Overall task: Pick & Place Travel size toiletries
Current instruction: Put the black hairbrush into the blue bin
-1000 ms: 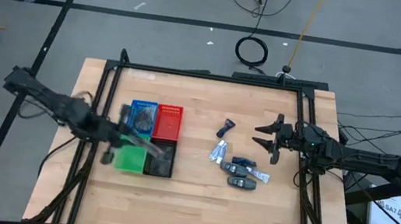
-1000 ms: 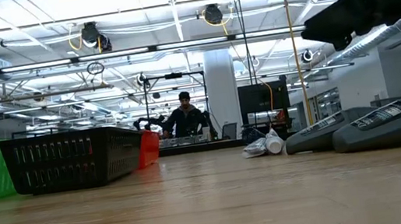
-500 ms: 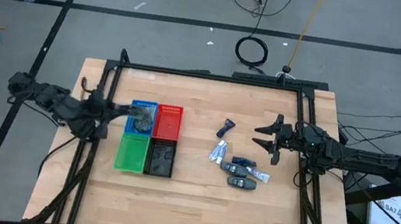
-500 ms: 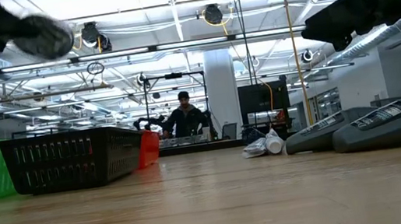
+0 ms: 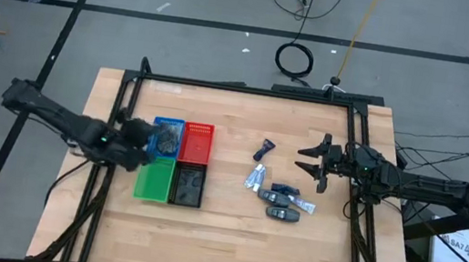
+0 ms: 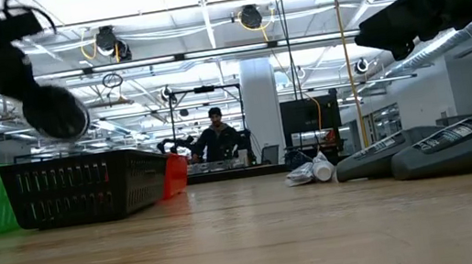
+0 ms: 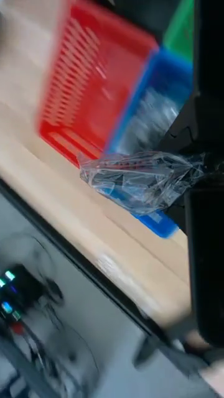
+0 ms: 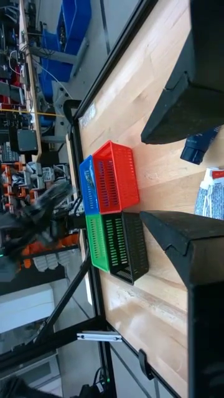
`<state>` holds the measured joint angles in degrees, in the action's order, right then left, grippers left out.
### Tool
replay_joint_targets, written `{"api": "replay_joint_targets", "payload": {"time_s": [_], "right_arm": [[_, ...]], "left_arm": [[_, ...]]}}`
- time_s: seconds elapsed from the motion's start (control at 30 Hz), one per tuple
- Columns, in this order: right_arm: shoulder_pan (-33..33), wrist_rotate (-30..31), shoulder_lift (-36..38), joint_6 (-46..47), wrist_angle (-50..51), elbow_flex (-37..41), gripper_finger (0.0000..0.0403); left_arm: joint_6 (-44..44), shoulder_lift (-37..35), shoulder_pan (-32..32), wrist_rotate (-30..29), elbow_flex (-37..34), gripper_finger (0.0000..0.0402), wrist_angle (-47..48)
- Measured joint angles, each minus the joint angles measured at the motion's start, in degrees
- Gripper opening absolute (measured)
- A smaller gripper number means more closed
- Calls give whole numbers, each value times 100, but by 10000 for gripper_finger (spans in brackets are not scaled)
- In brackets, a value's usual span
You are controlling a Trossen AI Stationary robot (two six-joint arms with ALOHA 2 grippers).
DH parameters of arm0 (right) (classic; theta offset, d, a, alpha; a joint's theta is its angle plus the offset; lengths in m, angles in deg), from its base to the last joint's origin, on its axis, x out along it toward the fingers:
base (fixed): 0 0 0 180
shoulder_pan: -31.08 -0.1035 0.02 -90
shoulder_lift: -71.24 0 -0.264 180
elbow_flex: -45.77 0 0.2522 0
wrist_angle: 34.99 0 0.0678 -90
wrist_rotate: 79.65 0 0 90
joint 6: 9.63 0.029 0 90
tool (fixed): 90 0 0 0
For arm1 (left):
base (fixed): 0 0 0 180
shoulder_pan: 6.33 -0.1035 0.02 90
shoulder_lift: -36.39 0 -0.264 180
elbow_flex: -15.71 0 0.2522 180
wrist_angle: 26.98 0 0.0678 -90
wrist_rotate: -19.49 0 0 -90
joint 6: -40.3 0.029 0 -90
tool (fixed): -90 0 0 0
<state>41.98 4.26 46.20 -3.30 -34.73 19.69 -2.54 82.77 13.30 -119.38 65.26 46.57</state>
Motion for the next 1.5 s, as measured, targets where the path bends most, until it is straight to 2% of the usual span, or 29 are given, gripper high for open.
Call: {"api": "replay_joint_targets", "payload": {"time_s": [0.23,0.5,0.6,0.67,0.8,0.97,1.13,1.3,1.5], "right_arm": [[0,0,0,2,-2,0,173],[0,2,0,4,-2,0,173],[0,1,1,4,0,0,173],[0,2,2,4,-2,0,173],[0,2,2,4,-2,0,173],[0,2,1,4,-2,0,173],[0,1,0,4,0,0,173],[0,0,2,4,-2,0,173],[0,-11,0,4,0,0,173]], "left_arm": [[-309,1542,-593,399,0,19,-21],[-610,2463,-898,1075,4,20,-136],[-935,2508,-971,1165,7,25,-157],[-1162,2508,-1031,1224,9,42,-159],[-1250,2365,-1105,1311,9,104,-156],[-820,2108,-1161,1300,43,190,-156],[-319,1814,-1168,1288,332,247,-137],[193,1685,-1168,1286,657,270,-86],[358,1681,-1168,1284,925,258,374]]}}
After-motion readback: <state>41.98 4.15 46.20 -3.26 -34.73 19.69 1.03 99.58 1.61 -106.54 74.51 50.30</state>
